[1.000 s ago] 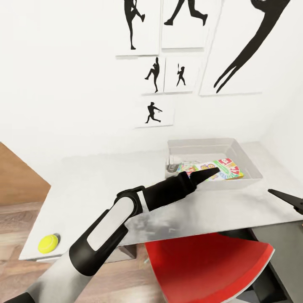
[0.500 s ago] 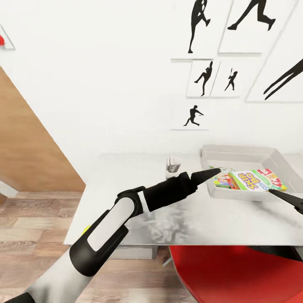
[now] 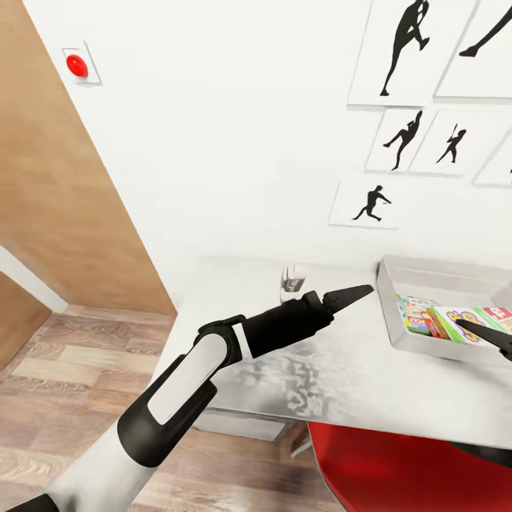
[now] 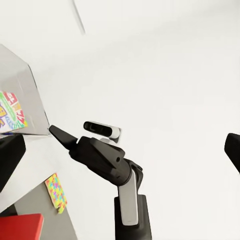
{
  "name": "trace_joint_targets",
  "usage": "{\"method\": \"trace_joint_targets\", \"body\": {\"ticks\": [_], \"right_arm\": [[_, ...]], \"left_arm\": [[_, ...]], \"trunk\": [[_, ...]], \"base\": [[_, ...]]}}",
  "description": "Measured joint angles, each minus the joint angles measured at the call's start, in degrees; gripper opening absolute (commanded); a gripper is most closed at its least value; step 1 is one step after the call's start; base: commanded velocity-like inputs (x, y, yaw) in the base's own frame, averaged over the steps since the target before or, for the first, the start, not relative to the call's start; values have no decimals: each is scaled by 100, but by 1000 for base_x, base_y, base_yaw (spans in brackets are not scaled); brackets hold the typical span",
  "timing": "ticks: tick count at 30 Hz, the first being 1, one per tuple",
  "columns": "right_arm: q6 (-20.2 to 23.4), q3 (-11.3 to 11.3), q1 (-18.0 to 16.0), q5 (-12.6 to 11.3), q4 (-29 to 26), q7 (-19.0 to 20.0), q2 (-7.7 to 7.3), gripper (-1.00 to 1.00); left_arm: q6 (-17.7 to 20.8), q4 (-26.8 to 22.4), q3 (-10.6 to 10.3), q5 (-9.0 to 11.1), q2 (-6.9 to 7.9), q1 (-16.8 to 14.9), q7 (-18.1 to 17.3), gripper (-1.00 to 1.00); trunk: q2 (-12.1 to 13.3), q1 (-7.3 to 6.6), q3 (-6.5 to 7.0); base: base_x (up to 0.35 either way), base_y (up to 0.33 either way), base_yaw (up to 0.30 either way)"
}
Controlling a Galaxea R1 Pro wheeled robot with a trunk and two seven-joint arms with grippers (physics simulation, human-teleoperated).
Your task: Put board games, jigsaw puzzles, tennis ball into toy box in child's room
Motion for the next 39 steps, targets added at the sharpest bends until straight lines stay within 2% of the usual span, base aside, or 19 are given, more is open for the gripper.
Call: {"method": "trace_joint_targets", "body": {"ticks": [10,32,39], "right_arm": [[0,5,7,-1,1,2,-7,100],[0,6,8,-1,3,2,1,100],[0,6,9,-1,0,1,0,100]], "left_arm": [[3,1,1,0,0,-1,-11,100],[4,1,2,0,0,-1,-18,100],[3,1,2,2,1,-1,-18,100]], "trunk": [[0,0,7],[0,0,8],[0,0,14]], "base": [[0,81,58],[0,262,6],[0,152,-1]]}}
